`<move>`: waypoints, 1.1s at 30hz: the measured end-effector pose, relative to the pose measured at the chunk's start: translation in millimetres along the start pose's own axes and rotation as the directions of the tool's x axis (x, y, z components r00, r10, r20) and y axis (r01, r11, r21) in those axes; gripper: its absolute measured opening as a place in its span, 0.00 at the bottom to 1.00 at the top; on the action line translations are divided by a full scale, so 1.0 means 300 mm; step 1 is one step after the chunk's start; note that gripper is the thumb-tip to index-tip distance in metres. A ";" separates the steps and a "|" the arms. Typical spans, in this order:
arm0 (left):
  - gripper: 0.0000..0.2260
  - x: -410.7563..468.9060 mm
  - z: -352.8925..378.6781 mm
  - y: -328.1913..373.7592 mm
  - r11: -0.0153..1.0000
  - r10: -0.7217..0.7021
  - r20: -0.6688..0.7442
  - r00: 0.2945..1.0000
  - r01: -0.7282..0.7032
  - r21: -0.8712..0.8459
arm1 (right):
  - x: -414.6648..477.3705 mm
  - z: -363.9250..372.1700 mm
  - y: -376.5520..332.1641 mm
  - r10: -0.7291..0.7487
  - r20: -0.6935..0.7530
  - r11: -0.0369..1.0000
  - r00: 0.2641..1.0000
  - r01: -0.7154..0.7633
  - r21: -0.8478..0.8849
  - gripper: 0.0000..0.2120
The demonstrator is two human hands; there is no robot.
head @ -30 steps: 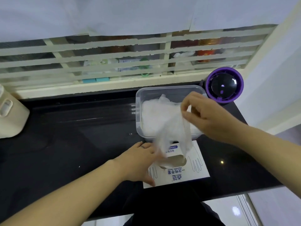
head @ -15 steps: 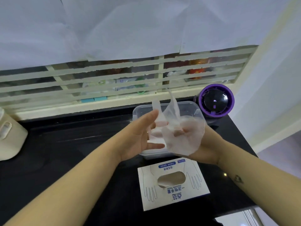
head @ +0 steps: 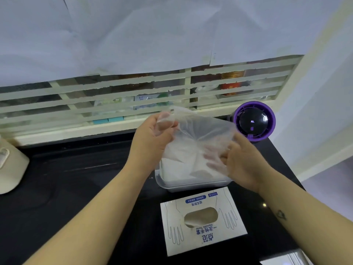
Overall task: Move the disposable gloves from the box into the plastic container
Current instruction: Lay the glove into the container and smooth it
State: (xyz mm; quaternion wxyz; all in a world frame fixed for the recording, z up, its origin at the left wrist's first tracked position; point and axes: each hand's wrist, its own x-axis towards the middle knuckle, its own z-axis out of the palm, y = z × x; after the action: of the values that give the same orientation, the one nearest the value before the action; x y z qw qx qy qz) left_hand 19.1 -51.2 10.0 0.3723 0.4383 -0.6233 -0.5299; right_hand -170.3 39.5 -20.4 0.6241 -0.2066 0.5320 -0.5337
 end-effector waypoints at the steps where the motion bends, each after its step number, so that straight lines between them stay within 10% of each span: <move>1: 0.14 0.002 -0.005 -0.001 1.000 0.020 -0.018 1.000 -0.019 0.024 | -0.005 -0.009 -0.003 -0.031 -0.004 0.999 0.999 0.031 -0.006 0.27; 7: 0.13 0.023 -0.013 -0.004 0.997 -0.003 -0.027 1.000 0.001 -0.072 | -0.016 0.037 -0.027 -0.123 0.090 0.837 0.988 0.152 -0.526 0.48; 11: 0.13 0.023 -0.020 -0.010 0.987 -0.040 0.016 0.999 0.042 -0.155 | 0.017 0.051 -0.028 -0.205 -0.083 0.761 0.975 0.105 -0.640 0.08; 15: 0.12 0.039 -0.100 -0.047 0.991 -0.128 -0.151 0.980 0.120 -0.062 | 0.028 0.064 -0.094 -0.026 -0.139 0.907 0.990 -0.035 -0.420 0.09; 19: 0.13 0.054 -0.165 -0.044 0.991 -0.037 -0.329 0.944 0.076 0.107 | -0.017 0.054 -0.091 0.033 -0.016 0.834 0.999 -0.036 -0.551 0.11; 22: 0.22 0.071 -0.137 0.036 0.897 0.182 0.027 0.983 -0.177 0.405 | -0.011 0.082 -0.119 0.077 0.044 0.835 0.996 -0.040 -0.548 0.15; 26: 0.26 0.124 -0.072 0.079 0.760 -0.093 0.543 0.835 -0.293 0.580 | -0.034 0.130 -0.146 -0.049 0.271 0.807 0.961 0.198 -0.557 0.23; 33: 0.06 0.193 -0.137 0.068 0.834 -0.174 0.437 0.882 -0.104 0.543 | -0.042 0.079 -0.185 -0.068 0.168 0.824 0.983 0.150 -0.547 0.20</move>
State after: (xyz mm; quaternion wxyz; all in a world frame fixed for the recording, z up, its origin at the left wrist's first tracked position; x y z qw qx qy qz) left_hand 34.4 -118.3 36.6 0.0580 0.3968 -0.8117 -0.4245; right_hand -172.5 24.1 39.4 0.5409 -0.4467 0.6063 -0.3746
